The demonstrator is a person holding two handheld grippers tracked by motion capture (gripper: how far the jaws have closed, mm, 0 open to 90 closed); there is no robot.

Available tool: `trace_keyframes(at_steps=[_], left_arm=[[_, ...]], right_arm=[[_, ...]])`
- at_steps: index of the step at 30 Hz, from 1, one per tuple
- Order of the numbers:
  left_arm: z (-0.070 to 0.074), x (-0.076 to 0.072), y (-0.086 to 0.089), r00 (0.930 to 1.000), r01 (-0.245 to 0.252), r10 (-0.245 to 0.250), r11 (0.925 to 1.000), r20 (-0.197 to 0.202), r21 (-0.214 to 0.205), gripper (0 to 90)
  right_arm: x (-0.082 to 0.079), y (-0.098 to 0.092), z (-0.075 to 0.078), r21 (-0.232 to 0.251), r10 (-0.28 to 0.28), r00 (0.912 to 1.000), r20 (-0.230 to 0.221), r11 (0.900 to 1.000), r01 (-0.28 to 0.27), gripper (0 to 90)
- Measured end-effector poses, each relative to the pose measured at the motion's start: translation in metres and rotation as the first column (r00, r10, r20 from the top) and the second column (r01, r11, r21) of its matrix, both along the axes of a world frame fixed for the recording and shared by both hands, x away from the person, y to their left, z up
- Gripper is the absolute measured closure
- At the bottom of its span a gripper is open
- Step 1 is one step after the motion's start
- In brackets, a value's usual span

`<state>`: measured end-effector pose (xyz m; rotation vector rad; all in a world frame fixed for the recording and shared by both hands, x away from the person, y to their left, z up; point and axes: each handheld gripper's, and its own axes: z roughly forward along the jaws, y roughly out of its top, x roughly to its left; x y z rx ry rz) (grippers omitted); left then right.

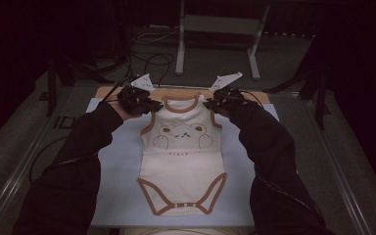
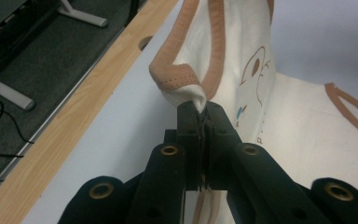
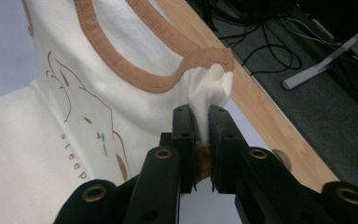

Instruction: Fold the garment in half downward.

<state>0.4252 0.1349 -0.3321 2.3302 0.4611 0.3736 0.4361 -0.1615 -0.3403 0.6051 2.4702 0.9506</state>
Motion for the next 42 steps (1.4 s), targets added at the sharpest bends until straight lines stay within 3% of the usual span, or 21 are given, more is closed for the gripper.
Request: trace_keyframes(at_steps=[6,11,18,22,30,42], left_arm=[[-0.005,-0.007,0.001,0.9999,0.012,-0.012,0.9999,-0.004,-0.013,87.7],[-0.01,-0.014,0.0,1.0,0.004,-0.004,0.9999,-0.004,0.013,87.7],[-0.017,-0.022,-0.001,0.9996,0.022,-0.022,0.9996,-0.017,0.017,87.7],[-0.022,-0.027,-0.001,0.9994,0.026,-0.026,0.9996,-0.023,0.001,87.6],[-0.028,-0.042,-0.002,0.9974,0.068,-0.068,0.9975,-0.026,0.02,87.6],[-0.047,-0.068,-0.007,0.9922,0.117,-0.115,0.9924,-0.049,0.039,87.6]], right_arm=[[-0.009,0.0,-0.002,-0.002,0.015,0.9999,0.001,0.9999,-0.015,82.6],[-0.02,-0.002,-0.006,0.0,0.029,0.9996,-0.001,0.9996,-0.029,82.5],[-0.031,-0.006,-0.018,0.004,0.039,0.9992,-0.012,0.9992,-0.039,82.5],[-0.038,-0.008,-0.024,0.005,0.045,0.9989,-0.011,0.999,-0.044,82.5],[-0.057,-0.012,-0.032,0.008,0.063,0.998,-0.004,0.998,-0.063,82.5],[-0.086,-0.013,-0.051,0.005,0.11,0.9932,-0.037,0.9939,-0.11,82.4]])
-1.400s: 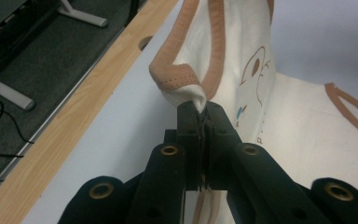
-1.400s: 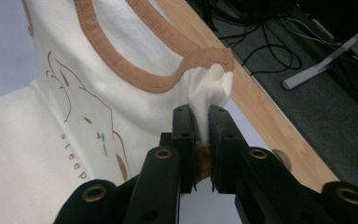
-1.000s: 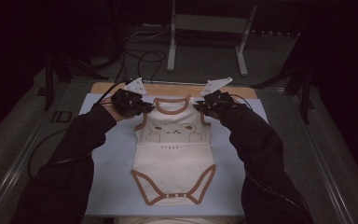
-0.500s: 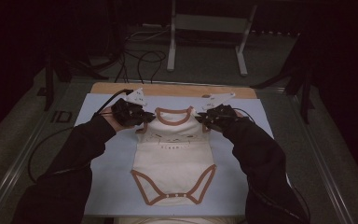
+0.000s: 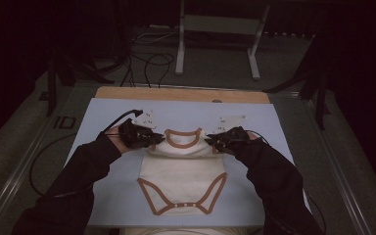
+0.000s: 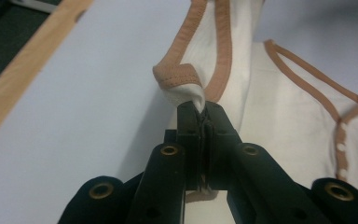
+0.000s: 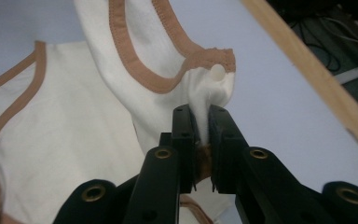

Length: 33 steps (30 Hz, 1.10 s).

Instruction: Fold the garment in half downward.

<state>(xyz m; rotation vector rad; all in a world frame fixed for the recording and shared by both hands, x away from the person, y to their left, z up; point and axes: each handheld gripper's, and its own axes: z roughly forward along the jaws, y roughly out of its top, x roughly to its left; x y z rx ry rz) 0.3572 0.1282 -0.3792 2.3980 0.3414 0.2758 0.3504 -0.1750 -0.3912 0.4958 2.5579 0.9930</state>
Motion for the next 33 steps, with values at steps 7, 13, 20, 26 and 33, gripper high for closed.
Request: trace_keyframes(at_steps=[7,13,20,26,33], left_arm=[[-0.013,-0.016,-0.001,0.9995,0.024,-0.024,0.9997,-0.018,0.003,87.6],[-0.027,-0.029,-0.003,0.9984,0.051,-0.051,0.9984,-0.026,0.022,87.5],[-0.041,-0.042,-0.001,0.9972,0.058,-0.058,0.9983,-0.048,0.006,87.5],[-0.056,-0.055,-0.001,0.9953,0.072,-0.072,0.9973,-0.065,0.009,87.4],[-0.072,-0.067,0.0,0.9934,0.079,-0.077,0.9967,-0.085,0.018,87.4]], right_arm=[[-0.013,0.001,-0.016,0.003,0.022,0.9992,-0.034,0.9998,-0.021,82.4],[-0.024,0.001,-0.029,0.021,0.024,0.998,-0.058,0.9995,-0.023,82.4],[-0.037,0.003,-0.042,0.017,0.04,0.9953,-0.088,0.9991,-0.038,82.3],[-0.046,0.001,-0.052,0.016,0.058,0.9935,-0.098,0.9982,-0.057,82.2],[-0.056,-0.001,-0.065,0.021,0.06,0.9891,-0.135,0.9981,-0.057,82.1]])
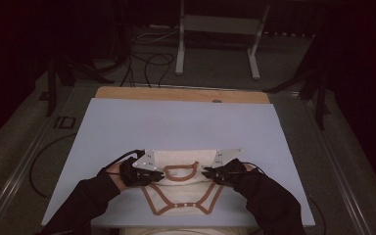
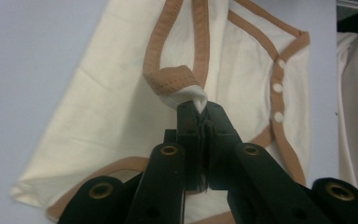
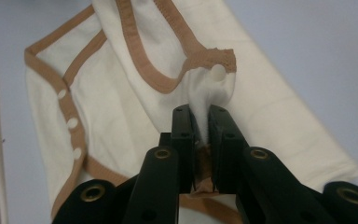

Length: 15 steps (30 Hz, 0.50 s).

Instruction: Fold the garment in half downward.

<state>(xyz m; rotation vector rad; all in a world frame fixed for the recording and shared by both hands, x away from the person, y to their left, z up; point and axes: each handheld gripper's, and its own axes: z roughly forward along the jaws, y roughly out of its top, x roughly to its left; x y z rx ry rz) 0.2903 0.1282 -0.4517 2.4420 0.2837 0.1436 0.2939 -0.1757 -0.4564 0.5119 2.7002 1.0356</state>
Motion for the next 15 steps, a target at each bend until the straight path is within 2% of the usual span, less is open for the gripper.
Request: trace_keyframes(at_steps=[1,4,5,8,15], left_arm=[[-0.002,-0.001,0.0,1.0,-0.003,0.003,1.0,0.001,0.003,87.4],[-0.009,-0.004,0.0,1.0,-0.003,0.003,0.9999,-0.005,0.015,87.3],[-0.011,-0.005,0.001,0.9999,-0.005,0.005,0.9999,-0.013,0.014,87.3],[-0.017,-0.008,0.001,0.9996,-0.012,0.012,0.9999,-0.025,0.004,87.3],[-0.031,-0.013,0.004,0.9984,-0.013,0.013,0.9999,-0.056,0.003,87.1]], right_arm=[[-0.001,-0.001,-0.002,-0.009,0.017,0.9999,0.005,0.9998,-0.016,82.0],[-0.005,-0.003,-0.007,0.006,0.002,0.9999,-0.014,1.0,-0.002,81.9],[-0.005,-0.004,-0.01,-0.004,0.023,0.9997,-0.004,0.9997,-0.023,81.8],[-0.01,-0.004,-0.015,0.01,0.005,0.9996,-0.026,0.9999,-0.004,81.8],[-0.016,-0.007,-0.029,-0.001,0.001,0.9983,-0.058,1.0,-0.001,81.7]])
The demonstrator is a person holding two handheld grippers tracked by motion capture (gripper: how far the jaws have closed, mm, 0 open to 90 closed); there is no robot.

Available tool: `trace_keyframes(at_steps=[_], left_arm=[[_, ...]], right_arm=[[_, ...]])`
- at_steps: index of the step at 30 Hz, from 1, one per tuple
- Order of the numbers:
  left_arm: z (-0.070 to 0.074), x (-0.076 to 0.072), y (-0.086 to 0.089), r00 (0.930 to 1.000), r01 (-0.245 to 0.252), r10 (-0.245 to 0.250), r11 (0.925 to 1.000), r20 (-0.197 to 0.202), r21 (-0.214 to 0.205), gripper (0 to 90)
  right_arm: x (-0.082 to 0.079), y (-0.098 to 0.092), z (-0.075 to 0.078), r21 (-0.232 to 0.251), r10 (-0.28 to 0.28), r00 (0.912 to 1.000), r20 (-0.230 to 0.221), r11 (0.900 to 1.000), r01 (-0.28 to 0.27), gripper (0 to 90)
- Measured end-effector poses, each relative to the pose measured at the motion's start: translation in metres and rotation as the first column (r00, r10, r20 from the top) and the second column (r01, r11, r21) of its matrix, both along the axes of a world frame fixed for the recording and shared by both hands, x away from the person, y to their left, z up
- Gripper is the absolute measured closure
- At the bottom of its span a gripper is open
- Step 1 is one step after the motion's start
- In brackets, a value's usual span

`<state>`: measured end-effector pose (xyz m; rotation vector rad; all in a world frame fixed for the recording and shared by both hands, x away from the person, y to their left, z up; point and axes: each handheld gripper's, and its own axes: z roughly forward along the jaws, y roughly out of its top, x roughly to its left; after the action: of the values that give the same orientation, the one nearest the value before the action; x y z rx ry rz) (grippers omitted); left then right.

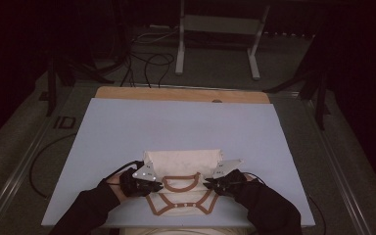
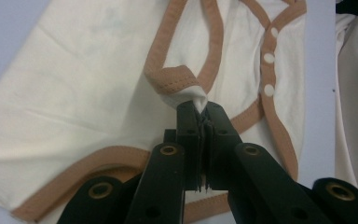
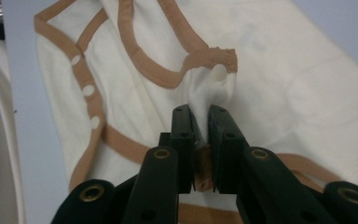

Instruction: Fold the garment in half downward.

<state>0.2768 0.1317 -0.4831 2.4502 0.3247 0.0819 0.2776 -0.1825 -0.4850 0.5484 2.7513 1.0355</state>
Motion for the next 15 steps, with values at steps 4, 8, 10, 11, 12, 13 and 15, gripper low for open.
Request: trace_keyframes(at_steps=[4,8,10,11,12,13,15], left_arm=[[-0.007,-0.004,0.001,0.9997,-0.008,0.007,0.9999,-0.023,-0.011,86.7],[-0.015,-0.002,0.001,0.9986,-0.02,0.02,0.9998,-0.049,-0.001,85.0],[-0.017,-0.001,0.001,0.9977,-0.051,0.051,0.9986,-0.045,-0.01,76.8],[-0.016,0.001,0.001,0.9965,-0.066,0.066,0.9977,-0.052,-0.016,71.7],[-0.015,0.002,0.003,0.9959,-0.075,0.074,0.9969,-0.051,-0.024,67.4],[-0.013,0.003,0.004,0.9951,-0.088,0.086,0.9953,-0.048,-0.04,62.0],[-0.011,0.004,0.005,0.9936,-0.101,0.099,0.9937,-0.056,-0.049,55.3]], right_arm=[[-0.006,0.0,-0.007,-0.003,0.001,0.9997,-0.023,1.0,-0.001,81.1],[-0.007,-0.001,-0.013,-0.021,-0.021,0.9981,-0.057,0.9996,0.02,79.5],[-0.007,-0.001,-0.013,-0.024,-0.027,0.9979,-0.059,0.9994,0.026,74.9],[-0.006,-0.001,-0.014,-0.02,-0.02,0.9987,-0.047,0.9996,0.019,70.5],[-0.006,-0.001,-0.014,-0.02,-0.021,0.9988,-0.044,0.9996,0.02,67.4],[-0.006,-0.001,-0.012,-0.02,-0.028,0.9978,-0.06,0.9994,0.027,64.2],[-0.006,-0.002,-0.012,-0.019,-0.028,0.9979,-0.059,0.9994,0.027,61.3]])
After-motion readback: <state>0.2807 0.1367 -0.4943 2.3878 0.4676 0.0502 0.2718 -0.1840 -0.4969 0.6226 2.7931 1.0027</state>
